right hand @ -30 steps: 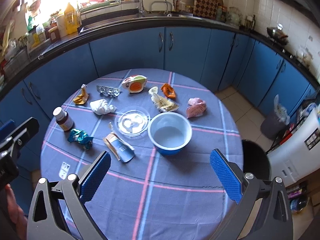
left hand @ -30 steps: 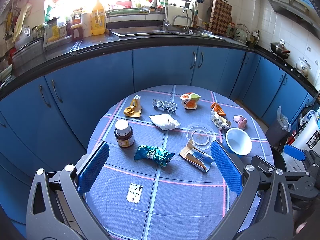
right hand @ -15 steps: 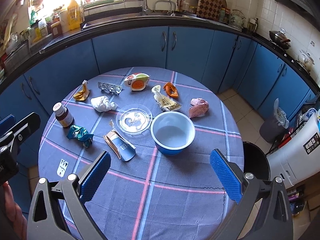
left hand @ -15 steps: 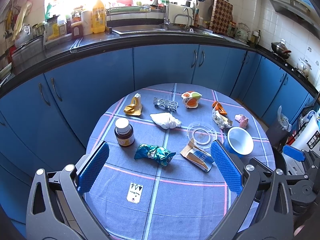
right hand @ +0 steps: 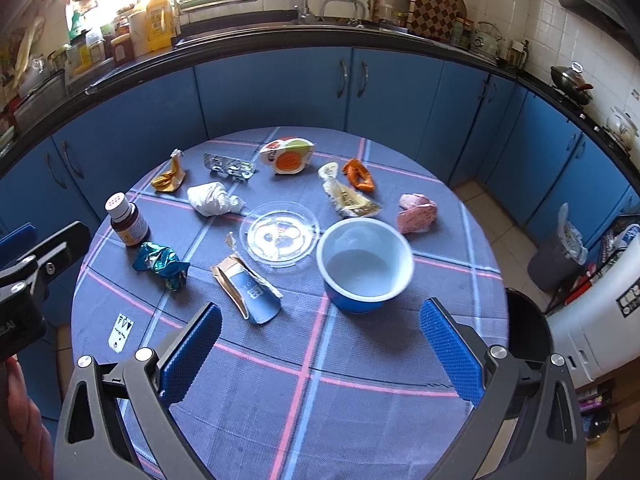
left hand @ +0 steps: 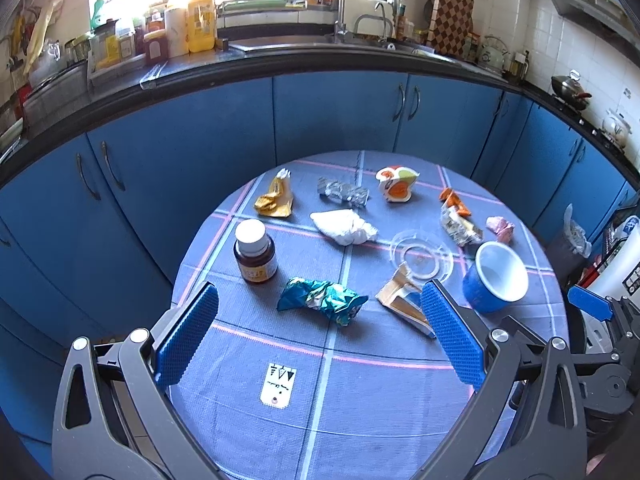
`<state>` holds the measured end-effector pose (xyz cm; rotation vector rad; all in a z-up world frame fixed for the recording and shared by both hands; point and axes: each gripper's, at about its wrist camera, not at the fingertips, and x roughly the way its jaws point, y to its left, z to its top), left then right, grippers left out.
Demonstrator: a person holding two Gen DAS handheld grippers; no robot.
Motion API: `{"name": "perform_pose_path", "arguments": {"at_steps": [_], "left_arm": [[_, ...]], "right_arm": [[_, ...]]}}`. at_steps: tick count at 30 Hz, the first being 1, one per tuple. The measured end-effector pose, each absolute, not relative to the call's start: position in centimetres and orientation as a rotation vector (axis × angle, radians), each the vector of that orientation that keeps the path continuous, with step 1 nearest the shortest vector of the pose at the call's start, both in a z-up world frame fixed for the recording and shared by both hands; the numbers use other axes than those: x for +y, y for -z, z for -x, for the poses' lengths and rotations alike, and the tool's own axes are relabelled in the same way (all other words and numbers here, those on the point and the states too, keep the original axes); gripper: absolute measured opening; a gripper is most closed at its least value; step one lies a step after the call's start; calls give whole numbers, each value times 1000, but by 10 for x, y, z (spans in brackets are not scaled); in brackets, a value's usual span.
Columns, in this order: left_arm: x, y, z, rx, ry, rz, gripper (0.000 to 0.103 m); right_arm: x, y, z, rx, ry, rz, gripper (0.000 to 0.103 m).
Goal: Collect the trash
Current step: 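Move the left tool to the brown jar while the right tool approaches the blue-white paper carton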
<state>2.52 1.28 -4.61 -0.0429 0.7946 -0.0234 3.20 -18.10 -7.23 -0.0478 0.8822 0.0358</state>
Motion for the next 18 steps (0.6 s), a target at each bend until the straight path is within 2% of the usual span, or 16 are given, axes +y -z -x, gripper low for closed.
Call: {"name": "perform_pose_path", "arguments": {"at_steps": [18], "left_arm": [[61, 115, -60, 927, -23, 67, 100]], "right_arm": [[-130, 137, -69, 925, -189, 169, 97]]}}
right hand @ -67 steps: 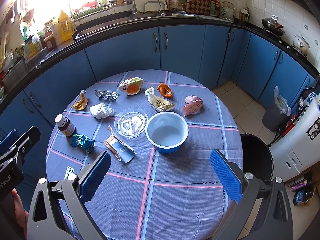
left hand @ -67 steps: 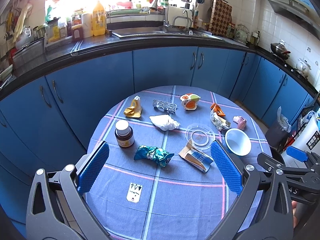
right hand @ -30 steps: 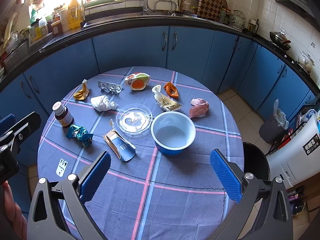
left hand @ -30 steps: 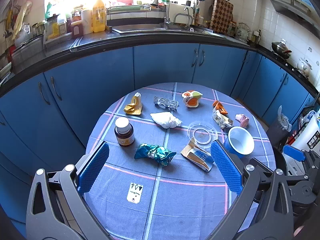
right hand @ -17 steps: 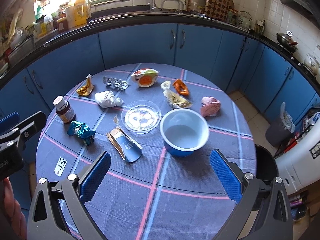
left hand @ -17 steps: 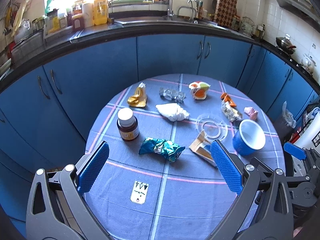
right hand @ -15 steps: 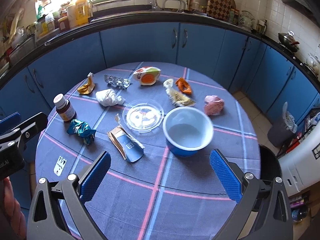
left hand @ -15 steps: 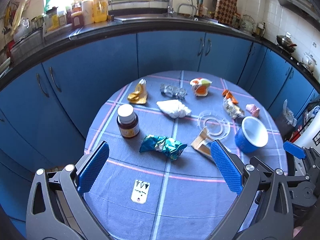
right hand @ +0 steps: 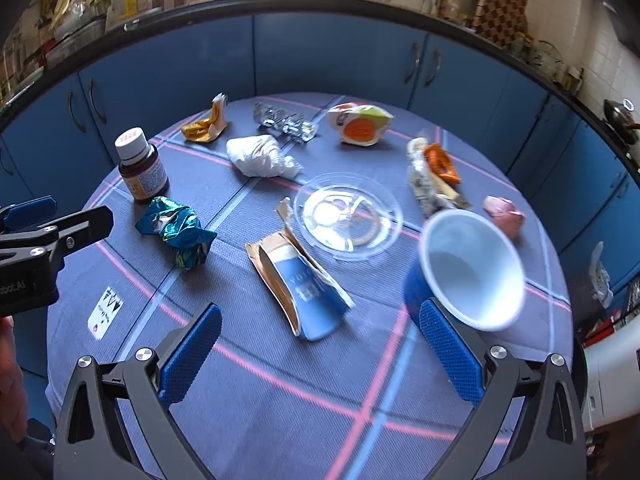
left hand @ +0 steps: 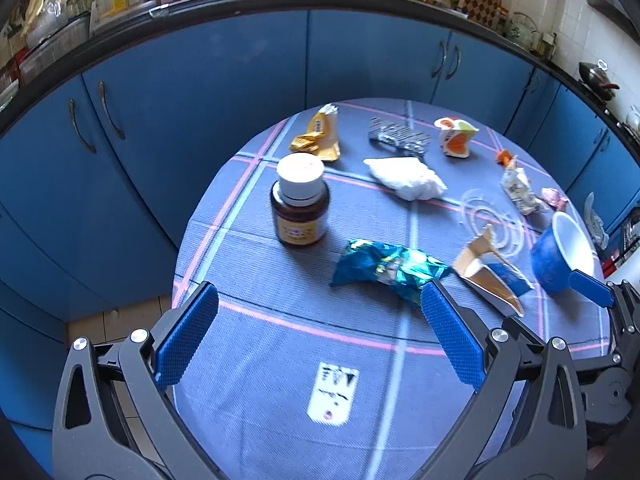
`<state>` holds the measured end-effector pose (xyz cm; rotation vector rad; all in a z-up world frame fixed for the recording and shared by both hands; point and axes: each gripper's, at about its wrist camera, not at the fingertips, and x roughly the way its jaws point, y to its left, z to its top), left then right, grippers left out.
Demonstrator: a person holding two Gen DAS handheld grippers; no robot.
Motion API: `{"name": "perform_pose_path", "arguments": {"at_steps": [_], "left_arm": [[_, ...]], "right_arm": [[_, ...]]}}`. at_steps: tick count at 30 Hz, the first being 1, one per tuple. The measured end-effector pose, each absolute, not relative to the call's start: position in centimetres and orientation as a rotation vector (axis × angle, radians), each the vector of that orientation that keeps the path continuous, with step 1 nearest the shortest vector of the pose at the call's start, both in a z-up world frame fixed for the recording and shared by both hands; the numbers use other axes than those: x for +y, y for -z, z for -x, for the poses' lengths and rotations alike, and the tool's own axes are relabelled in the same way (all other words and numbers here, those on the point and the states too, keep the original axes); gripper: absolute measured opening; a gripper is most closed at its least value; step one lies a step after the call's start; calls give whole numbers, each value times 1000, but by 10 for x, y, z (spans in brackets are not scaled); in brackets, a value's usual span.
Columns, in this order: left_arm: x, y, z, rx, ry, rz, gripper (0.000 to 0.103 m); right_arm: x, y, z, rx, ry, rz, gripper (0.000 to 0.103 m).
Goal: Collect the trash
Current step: 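Move the left tool to the brown jar while the right tool approaches the blue-white paper carton, then grasp the brown jar with the left tool while the right tool grasps and lifts the carton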
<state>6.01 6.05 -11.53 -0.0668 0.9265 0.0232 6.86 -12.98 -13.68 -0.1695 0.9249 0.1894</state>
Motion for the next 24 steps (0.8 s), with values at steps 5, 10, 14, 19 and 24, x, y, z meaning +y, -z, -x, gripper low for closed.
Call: {"name": "perform_pose_path", "arguments": {"at_steps": [5, 10, 14, 19, 24], "left_arm": [[77, 123, -80, 945, -43, 92, 100], [81, 123, -110, 940, -54, 80, 100], [80, 126, -130, 943, -62, 63, 100], [79, 138, -147, 971, -63, 57, 98], [79, 148, -156, 994, -68, 46, 78]], "right_arm": [[-121, 147, -89, 948, -217, 162, 97], [-112, 154, -104, 958, -238, 160, 97], [-110, 156, -111, 956, -242, 160, 96], [-110, 158, -115, 938, -230, 189, 69], [-105, 158, -118, 930, -235, 224, 49]]}}
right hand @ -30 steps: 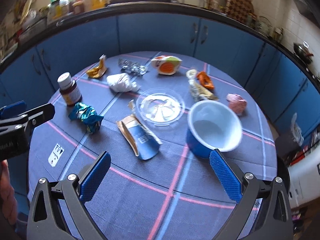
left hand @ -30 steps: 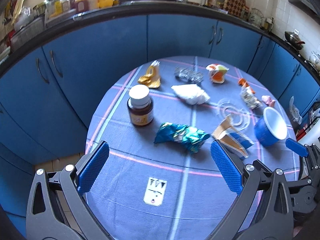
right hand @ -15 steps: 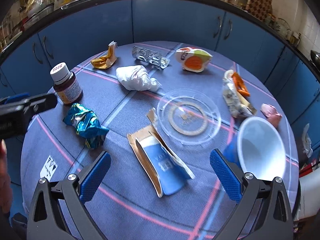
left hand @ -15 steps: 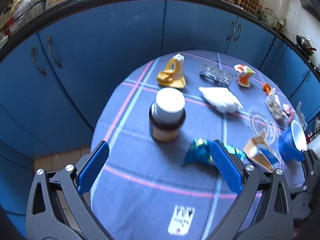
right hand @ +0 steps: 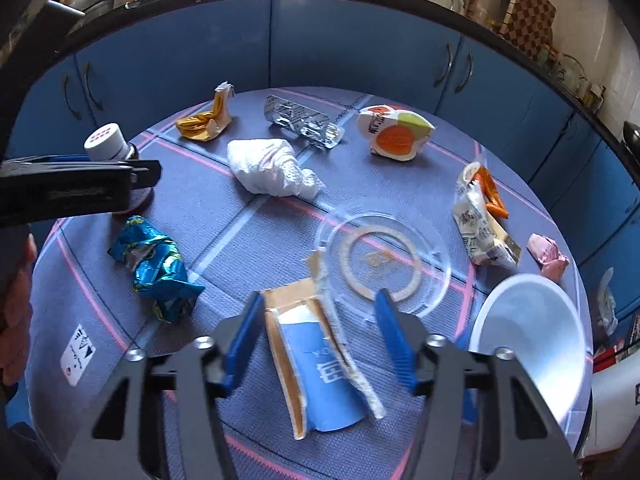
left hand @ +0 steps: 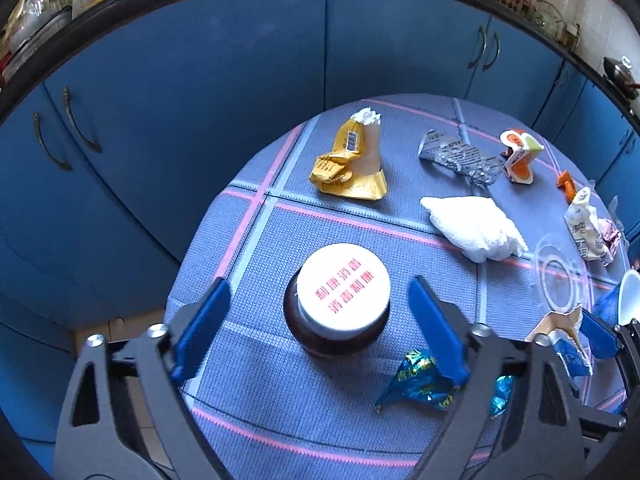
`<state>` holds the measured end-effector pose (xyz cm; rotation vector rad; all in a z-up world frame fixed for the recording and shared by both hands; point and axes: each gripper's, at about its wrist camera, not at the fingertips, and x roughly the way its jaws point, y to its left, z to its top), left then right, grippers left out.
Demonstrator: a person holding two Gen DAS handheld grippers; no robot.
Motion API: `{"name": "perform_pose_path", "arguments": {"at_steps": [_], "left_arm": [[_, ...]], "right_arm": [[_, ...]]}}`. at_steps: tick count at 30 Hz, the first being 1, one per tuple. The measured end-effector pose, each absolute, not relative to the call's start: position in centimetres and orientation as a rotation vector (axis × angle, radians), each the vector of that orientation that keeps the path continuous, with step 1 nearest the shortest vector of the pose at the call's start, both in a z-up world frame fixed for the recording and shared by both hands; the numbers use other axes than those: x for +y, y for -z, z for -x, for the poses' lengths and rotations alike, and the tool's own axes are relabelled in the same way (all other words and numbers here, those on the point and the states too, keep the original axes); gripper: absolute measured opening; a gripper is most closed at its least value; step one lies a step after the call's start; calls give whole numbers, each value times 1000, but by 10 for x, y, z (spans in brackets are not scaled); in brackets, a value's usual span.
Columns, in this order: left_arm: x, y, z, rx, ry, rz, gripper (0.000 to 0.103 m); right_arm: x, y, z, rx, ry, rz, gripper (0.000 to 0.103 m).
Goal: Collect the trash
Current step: 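Grasp the brown jar with the left tool while the right tool grasps and lifts the carton, then carry the carton over the black bin and release it with the right tool while the left carries the jar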
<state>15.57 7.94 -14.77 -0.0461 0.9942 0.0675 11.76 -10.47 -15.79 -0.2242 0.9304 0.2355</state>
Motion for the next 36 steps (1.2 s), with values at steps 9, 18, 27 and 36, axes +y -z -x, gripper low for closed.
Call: {"name": "perform_pose_path", "arguments": {"at_steps": [9, 18, 27, 36], "left_arm": [[88, 152, -155, 1030, -55, 93, 46], [92, 119, -124, 952, -57, 121, 46], [32, 72, -95, 872, 74, 66, 46], [-79, 52, -84, 864, 245, -26, 46]], "right_arm": [[-99, 143, -108, 878, -239, 253, 27], [-112, 104, -84, 809, -255, 201, 26], [-168, 67, -52, 733, -150, 139, 26], [-267, 49, -26, 692, -4, 20, 26]]}}
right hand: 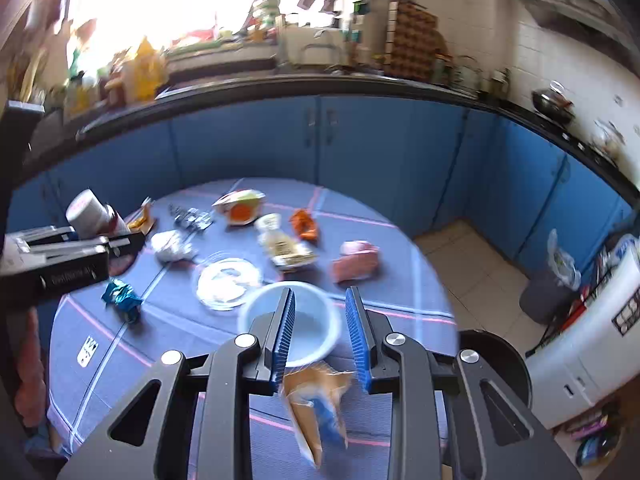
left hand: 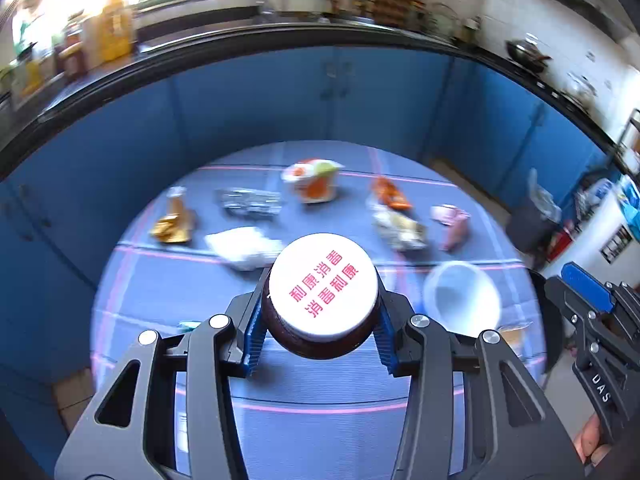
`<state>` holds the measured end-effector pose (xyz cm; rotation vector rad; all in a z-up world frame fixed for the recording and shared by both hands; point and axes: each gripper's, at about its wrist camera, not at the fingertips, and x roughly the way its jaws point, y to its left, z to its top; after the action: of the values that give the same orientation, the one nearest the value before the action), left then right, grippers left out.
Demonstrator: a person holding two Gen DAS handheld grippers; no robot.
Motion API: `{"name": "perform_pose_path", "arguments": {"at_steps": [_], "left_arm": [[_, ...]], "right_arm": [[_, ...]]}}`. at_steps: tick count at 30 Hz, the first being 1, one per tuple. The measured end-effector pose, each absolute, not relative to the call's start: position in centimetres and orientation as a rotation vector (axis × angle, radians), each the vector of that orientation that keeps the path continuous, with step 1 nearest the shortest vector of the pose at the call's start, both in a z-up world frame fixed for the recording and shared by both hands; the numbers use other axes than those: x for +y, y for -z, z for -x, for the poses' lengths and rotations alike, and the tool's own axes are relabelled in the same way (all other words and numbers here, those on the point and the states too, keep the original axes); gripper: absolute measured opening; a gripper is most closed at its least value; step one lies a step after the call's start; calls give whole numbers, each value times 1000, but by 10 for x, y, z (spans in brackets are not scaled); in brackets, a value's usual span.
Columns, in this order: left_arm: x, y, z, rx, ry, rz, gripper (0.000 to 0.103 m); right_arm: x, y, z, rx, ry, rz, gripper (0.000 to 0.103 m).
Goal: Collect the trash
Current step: 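Carry the carton over the black bin and release it with the right tool while the left carries the jar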
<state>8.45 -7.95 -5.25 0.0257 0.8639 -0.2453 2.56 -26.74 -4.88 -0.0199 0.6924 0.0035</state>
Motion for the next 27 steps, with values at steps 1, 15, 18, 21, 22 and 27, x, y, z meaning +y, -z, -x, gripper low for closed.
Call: {"name": "perform_pose_path", "arguments": {"at_steps": [1, 15, 18, 21, 22, 27], "left_arm": [[-87, 52, -84, 866, 257, -30, 46], [-153, 56, -81, 885, 312, -86, 46], [-149, 59, -79, 887, 302, -87, 46], [-145, 62, -76, 892, 291, -93, 46], [-143, 64, -75, 896, 286, -94, 46], [-137, 69, -72, 912, 274, -88, 46]], "right_arm": [[-274, 48, -24, 689, 7, 13, 26], [-301, 90, -4, 827, -248, -18, 32], [-283, 100, 1, 815, -303, 25, 96], [-276, 108, 3, 821, -294, 76, 96], [-274, 113, 1, 846, -297, 84, 96], [-269, 148, -2, 936, -220, 173, 76]]}}
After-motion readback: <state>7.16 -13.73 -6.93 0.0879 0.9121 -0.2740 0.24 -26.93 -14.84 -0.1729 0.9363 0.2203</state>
